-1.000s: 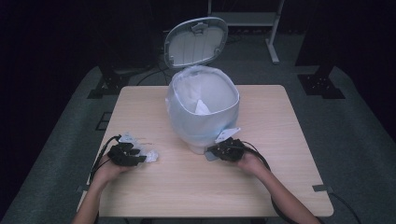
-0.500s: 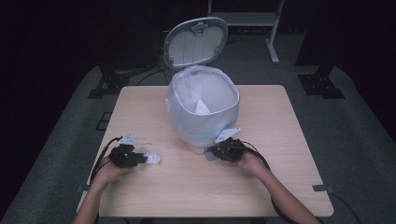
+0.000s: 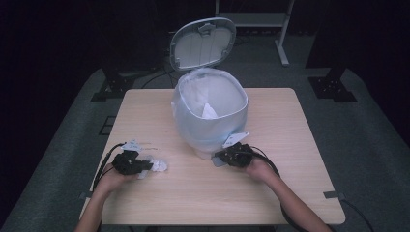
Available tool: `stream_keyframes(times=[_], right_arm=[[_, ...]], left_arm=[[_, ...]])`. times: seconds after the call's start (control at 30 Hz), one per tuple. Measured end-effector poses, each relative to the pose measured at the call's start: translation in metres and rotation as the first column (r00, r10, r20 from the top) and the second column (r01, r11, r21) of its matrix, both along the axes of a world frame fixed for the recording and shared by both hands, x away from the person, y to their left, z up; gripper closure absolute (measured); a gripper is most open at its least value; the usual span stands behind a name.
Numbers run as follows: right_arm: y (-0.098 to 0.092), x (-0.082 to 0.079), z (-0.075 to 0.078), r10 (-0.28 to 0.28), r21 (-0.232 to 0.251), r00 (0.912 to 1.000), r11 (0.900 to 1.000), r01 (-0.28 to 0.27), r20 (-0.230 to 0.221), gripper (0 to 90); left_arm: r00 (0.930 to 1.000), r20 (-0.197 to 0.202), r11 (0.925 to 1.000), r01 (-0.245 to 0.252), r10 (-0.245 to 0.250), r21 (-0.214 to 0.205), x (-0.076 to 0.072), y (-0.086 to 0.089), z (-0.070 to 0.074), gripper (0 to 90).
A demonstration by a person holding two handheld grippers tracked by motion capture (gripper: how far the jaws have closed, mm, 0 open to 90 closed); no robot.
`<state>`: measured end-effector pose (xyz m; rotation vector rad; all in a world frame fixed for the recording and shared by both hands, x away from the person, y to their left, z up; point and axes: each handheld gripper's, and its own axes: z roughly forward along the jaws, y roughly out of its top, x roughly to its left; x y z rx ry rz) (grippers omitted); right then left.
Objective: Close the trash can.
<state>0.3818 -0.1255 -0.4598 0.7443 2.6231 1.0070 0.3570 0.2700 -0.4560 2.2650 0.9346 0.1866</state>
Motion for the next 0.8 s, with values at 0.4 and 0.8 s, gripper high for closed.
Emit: stream_keyframes(times=[0.4, 0.8], right_arm=[[0.0, 0.0, 0.0, -0.001, -0.001, 1.0, 1.0, 0.001, 0.002, 83.9], [0.0, 0.0, 0.0, 0.0, -0.001, 1.0, 1.0, 0.0, 0.004, 83.9]], left_arm=[[0.9998, 0.004, 0.9996, 0.021, -0.021, -0.019, -0.006, 0.001, 0.012, 84.3], [0.9992, 0.0, 0.9992, 0.04, -0.04, -0.008, -0.011, -0.002, 0.02, 84.3]])
